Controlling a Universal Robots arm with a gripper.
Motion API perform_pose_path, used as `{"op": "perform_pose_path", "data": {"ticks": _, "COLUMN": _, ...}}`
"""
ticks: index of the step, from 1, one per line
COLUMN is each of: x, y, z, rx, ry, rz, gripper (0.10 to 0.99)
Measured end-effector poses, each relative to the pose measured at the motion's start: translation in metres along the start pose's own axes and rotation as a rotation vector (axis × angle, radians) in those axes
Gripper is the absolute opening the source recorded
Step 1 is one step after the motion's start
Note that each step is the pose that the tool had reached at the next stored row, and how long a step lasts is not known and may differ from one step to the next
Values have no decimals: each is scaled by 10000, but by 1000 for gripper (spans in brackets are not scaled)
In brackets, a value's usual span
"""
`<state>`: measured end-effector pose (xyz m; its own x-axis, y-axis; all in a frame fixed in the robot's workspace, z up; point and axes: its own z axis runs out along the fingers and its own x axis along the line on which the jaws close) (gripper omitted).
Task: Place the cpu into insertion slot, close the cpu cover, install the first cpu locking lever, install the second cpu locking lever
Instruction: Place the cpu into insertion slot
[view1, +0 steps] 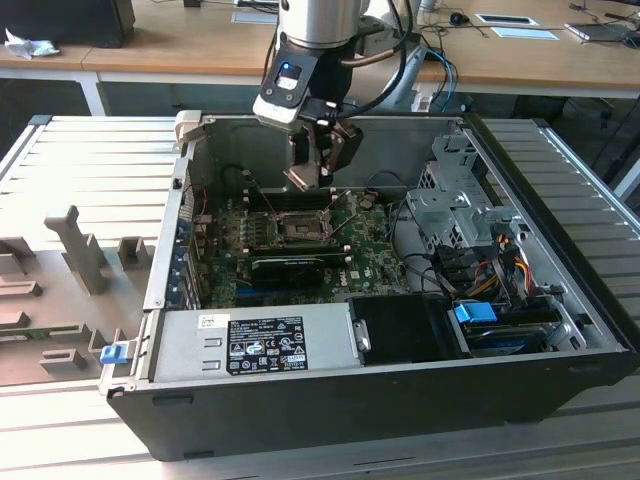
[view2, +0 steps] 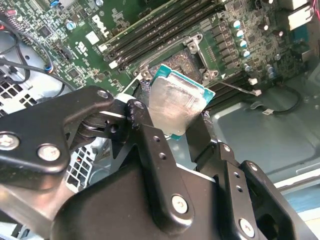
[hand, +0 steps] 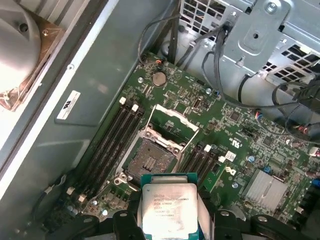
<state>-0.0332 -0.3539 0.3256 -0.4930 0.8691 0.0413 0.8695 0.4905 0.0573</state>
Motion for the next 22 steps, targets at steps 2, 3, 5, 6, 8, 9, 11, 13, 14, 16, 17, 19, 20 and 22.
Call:
{"op": "perform_pose_path", "data": {"ticks": 2, "x": 15, "y": -26, "z": 12, "rx": -2, "ry": -5, "rz": 71, "gripper": 533}}
{"op": "perform_pose_path", "data": {"ticks": 3, "x": 24, "y": -41, "z": 26, "rx": -4, "ry": -8, "rz": 132, "gripper": 533}}
{"op": "perform_pose_path", "data": {"ticks": 5, "x": 35, "y": -55, "z": 61, "rx": -8, "ry": -19, "rz": 365, "gripper": 533}}
{"op": "perform_pose_path", "data": {"ticks": 6, "x": 34, "y": -56, "z": 72, "rx": -11, "ry": -26, "rz": 480, "gripper": 533}}
{"op": "perform_pose_path", "data": {"ticks": 8, "x": 34, "y": -57, "z": 92, "rx": -32, "ry": -55, "rz": 980, "gripper": 533}}
{"op": "perform_pose_path", "data": {"ticks": 9, "x": 34, "y": -58, "z": 98, "rx": -40, "ry": -65, "rz": 1167, "gripper": 533}}
{"op": "perform_pose_path", "data": {"ticks": 11, "x": 33, "y": -59, "z": 112, "rx": -60, "ry": -93, "rz": 1658, "gripper": 533}}
{"op": "perform_pose_path", "data": {"ticks": 13, "x": 33, "y": -59, "z": 122, "rx": -74, "ry": -112, "rz": 1983, "gripper": 533}}
{"op": "perform_pose_path", "data": {"ticks": 14, "x": 32, "y": -59, "z": 127, "rx": -82, "ry": -122, "rz": 2164, "gripper": 533}}
{"op": "perform_pose_path", "data": {"ticks": 16, "x": 32, "y": -60, "z": 142, "rx": -103, "ry": -151, "rz": 2673, "gripper": 533}}
{"op": "perform_pose_path", "data": {"ticks": 17, "x": 32, "y": -60, "z": 147, "rx": -110, "ry": -161, "rz": 2845, "gripper": 533}}
{"op": "perform_pose_path", "data": {"ticks": 19, "x": 31, "y": -61, "z": 164, "rx": -135, "ry": -193, "rz": 3427, "gripper": 533}}
{"op": "perform_pose_path", "data": {"ticks": 20, "x": 31, "y": -62, "z": 170, "rx": -143, "ry": -207, "rz": 3643, "gripper": 533}}
{"op": "perform_pose_path", "data": {"ticks": 22, "x": 30, "y": -63, "z": 197, "rx": -173, "ry": -248, "rz": 4363, "gripper": 533}}
